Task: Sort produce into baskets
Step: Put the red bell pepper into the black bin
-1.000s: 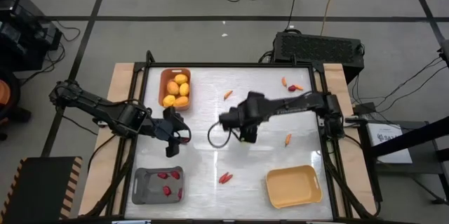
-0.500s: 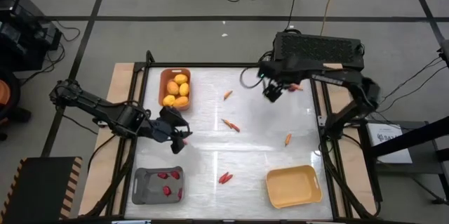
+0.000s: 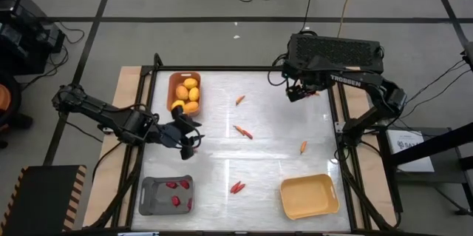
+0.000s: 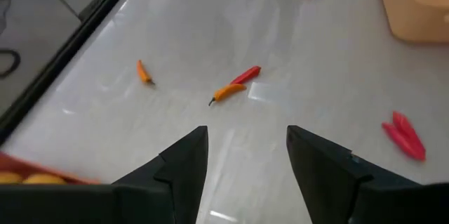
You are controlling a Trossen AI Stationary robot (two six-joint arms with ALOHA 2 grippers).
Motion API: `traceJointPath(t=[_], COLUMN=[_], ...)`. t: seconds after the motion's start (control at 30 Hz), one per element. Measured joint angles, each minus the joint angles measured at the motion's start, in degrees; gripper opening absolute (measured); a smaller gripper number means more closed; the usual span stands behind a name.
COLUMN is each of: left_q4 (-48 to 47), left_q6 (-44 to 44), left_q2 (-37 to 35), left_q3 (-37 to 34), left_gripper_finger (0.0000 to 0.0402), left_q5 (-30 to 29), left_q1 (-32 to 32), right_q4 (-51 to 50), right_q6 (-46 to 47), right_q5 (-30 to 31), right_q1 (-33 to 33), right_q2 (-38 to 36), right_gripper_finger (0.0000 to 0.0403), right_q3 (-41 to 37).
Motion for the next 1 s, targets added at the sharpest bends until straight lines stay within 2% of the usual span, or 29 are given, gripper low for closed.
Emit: traceJointPath(t=[0.1, 0.3, 0.57, 1.0], left_q4=[-0.25, -0.70, 0.56, 2.88], left_q6=[2.11, 5.46, 4.99, 4.51], left_q2=[0.00, 0.00, 0.00, 0.00], left_q3=[0.00, 0.00, 0.00, 0.00], left_gripper_finger=[0.0201, 0.0201, 0.0201, 0.0201], left_q5=[0.88, 6.29, 4.70, 7.42], left_q1=[0.00, -0.03, 3.19, 9.63], right_q4=[3.11, 7.01, 10.84, 10.68], right_q6=[2.31, 3.59, -2.82, -2.25], right_q5=[-2.02, -2.10, -1.96, -1.80], right_q1=[0.00, -0.46, -2.51, -3.41], right_q2=[0.00, 0.00, 0.01, 2.78], right_gripper_finger=[0.0254, 0.0254, 0.0254, 0.0254], right_q3=[0.00, 0.00, 0.02, 0.07])
